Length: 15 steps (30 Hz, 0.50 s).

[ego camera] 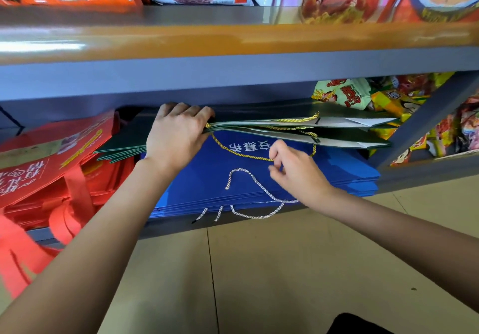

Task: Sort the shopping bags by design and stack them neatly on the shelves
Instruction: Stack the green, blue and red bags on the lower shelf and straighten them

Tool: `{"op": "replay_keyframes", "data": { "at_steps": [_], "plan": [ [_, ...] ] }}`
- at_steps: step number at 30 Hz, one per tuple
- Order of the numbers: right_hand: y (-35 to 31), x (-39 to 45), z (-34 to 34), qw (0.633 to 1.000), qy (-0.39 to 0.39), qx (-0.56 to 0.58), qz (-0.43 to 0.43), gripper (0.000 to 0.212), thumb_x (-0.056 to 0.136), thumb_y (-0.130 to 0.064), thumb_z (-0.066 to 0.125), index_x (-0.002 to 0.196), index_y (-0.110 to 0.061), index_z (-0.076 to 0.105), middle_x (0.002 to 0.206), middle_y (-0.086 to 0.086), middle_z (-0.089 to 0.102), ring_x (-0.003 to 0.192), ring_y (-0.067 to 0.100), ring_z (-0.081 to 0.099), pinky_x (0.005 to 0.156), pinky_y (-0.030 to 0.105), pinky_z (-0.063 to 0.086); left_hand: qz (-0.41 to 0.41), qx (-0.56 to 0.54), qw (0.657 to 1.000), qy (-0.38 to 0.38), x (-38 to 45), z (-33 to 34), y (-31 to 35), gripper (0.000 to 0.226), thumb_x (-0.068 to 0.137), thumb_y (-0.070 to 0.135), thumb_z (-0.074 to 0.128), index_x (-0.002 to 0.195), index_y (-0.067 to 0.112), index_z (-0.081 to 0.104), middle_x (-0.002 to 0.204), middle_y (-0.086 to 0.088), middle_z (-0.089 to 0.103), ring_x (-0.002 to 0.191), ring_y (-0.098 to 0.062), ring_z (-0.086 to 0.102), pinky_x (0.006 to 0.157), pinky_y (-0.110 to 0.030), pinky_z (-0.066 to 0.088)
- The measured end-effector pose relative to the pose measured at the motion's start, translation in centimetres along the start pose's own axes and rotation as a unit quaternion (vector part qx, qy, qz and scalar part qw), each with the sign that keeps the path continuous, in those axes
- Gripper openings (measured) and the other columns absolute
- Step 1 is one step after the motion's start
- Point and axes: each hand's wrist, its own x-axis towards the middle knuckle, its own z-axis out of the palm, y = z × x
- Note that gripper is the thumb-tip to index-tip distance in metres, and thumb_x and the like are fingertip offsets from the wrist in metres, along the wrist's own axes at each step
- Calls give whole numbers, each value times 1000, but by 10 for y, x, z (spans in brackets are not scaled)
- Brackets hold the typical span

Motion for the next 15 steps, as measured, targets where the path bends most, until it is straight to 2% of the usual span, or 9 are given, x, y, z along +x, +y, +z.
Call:
{"op": "replay_keyframes", "data": {
  "at_steps": [2,3,5,7,8,10,12,13,15],
  "plan": [
    [1,0,1,986,-139,-81,50,39,88,-45,59,111,-15,50,104,-1,53,98,21,51,73,32,43,3,-1,1000,1,0,1,0,29,69,19,80,92,9,66,78,-9,68,74,-33,63,76,-40,48],
    [0,-2,6,972,-186,-132,48,46,86,-50,58,114,-14,51,111,-1,50,108,19,46,78,33,45,4,1,1000,2,-1,2,0,29,69,19,81,92,9,66,78,-9,68,73,-33,63,75,-39,48],
    [-1,-10,17,956,-197,-218,-7,39,91,-43,54,116,-13,51,118,0,45,117,18,40,78,32,44,5,5,1000,1,-4,3,-1,31,67,18,82,91,9,65,78,-8,68,73,-32,63,75,-39,48],
    [-5,-17,20,956,-173,-226,-66,20,97,-29,49,109,-15,56,112,0,48,112,18,45,68,27,37,6,1,1000,4,-5,4,0,31,66,17,82,91,9,65,78,-8,68,73,-32,63,74,-38,49],
    [-7,-17,20,967,-151,-189,-74,15,97,-25,49,102,-16,59,105,-1,51,104,18,50,66,26,35,4,-1,1000,6,-6,5,0,31,67,17,82,91,9,65,78,-8,68,73,-32,63,74,-38,48],
    [-12,-18,13,996,-86,-28,-20,9,94,-20,55,86,-19,60,83,-8,55,78,17,59,60,27,41,0,-4,1000,5,-7,6,1,30,67,16,82,91,9,65,79,-8,68,74,-32,63,74,-38,48],
    [-20,-14,4,980,3,197,36,15,92,-10,56,81,-20,54,70,-9,58,60,12,63,57,31,52,-5,-4,1000,3,-9,8,2,30,67,16,81,92,10,64,79,-7,67,74,-31,62,73,-38,48],
    [-21,-12,2,968,43,246,24,14,93,-6,54,86,-18,53,74,-6,62,63,10,65,63,30,54,-7,-3,1000,2,-10,9,2,31,67,16,81,92,11,64,78,-6,67,73,-31,62,74,-38,48],
    [-19,-5,4,979,90,166,-80,17,92,0,52,104,-11,55,96,1,66,85,15,66,78,27,51,-10,0,1000,-1,-12,10,3,32,67,15,82,93,12,64,79,-5,67,74,-30,62,75,-37,47]
  ]
}}
